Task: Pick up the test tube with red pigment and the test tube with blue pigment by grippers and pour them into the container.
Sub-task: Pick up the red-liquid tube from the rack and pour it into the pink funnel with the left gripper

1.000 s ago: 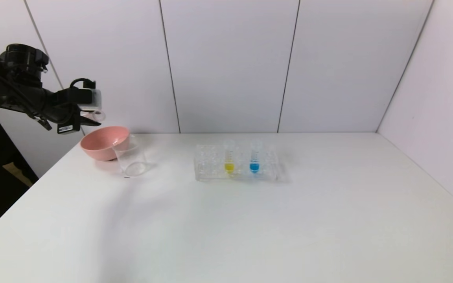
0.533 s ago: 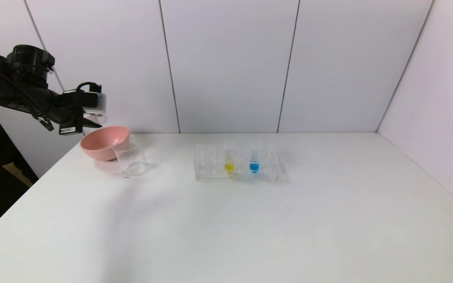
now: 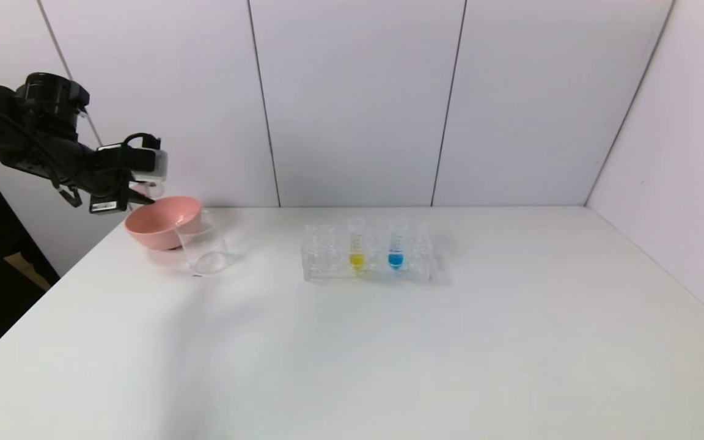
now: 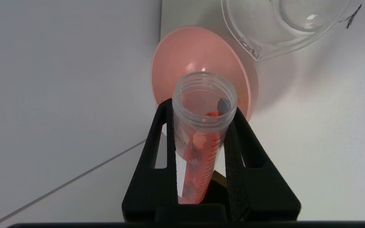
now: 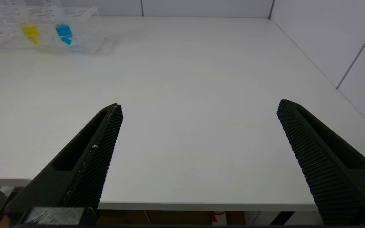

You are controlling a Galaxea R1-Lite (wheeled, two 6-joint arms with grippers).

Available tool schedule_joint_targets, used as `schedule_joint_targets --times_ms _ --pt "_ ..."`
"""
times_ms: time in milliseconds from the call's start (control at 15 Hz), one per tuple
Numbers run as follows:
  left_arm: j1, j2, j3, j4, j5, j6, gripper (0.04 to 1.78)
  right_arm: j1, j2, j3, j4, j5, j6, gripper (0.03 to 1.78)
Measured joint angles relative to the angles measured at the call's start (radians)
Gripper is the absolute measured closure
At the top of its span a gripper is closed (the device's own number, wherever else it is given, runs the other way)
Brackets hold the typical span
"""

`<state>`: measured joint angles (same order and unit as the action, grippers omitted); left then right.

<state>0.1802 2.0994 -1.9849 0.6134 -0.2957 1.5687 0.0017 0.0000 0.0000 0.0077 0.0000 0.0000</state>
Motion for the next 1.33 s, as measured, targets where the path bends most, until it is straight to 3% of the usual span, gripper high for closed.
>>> schedule_joint_targets --times_ms 1333 --pt "-0.017 -0.010 -0.011 0.121 0.067 -0.002 1.38 -0.001 0.000 0.000 0.000 0.000 0.000 0.04"
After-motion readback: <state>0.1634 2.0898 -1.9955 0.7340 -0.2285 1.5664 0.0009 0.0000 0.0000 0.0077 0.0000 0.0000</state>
